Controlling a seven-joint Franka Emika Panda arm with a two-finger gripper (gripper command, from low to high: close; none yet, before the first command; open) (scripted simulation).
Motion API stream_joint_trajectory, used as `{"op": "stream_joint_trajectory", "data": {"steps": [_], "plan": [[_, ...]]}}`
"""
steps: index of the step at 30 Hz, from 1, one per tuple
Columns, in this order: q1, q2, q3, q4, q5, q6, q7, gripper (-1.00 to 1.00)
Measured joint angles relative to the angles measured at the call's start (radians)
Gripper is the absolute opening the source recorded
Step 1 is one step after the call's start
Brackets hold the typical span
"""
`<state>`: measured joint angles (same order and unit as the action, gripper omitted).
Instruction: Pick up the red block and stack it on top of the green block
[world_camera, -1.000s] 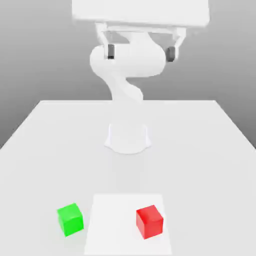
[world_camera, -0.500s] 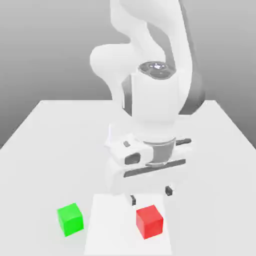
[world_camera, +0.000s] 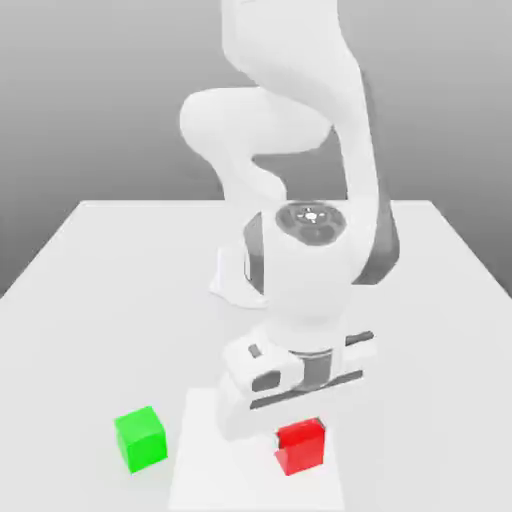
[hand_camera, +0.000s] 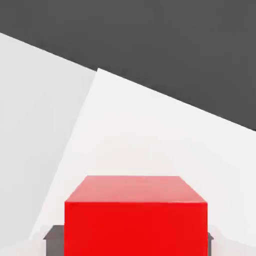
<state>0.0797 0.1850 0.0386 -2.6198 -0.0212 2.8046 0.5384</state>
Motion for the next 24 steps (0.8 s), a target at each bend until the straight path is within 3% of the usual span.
{"op": "stream_joint_trajectory", "data": {"steps": [4,12,17,18,24], "plan": [[-0.044,-0.091,-0.046,-0.009,0.014,-0.082,0.079,-1.0],[-0.285,-0.166,-0.178,-0.005,0.026,-0.16,0.422,-1.0],[-0.302,-0.023,-0.155,0.002,0.076,-0.026,0.425,-1.0],[-0.306,0.004,-0.15,0.004,0.085,-0.001,0.419,1.0],[-0.307,0.018,-0.147,0.004,0.09,0.012,0.416,1.0]]}}
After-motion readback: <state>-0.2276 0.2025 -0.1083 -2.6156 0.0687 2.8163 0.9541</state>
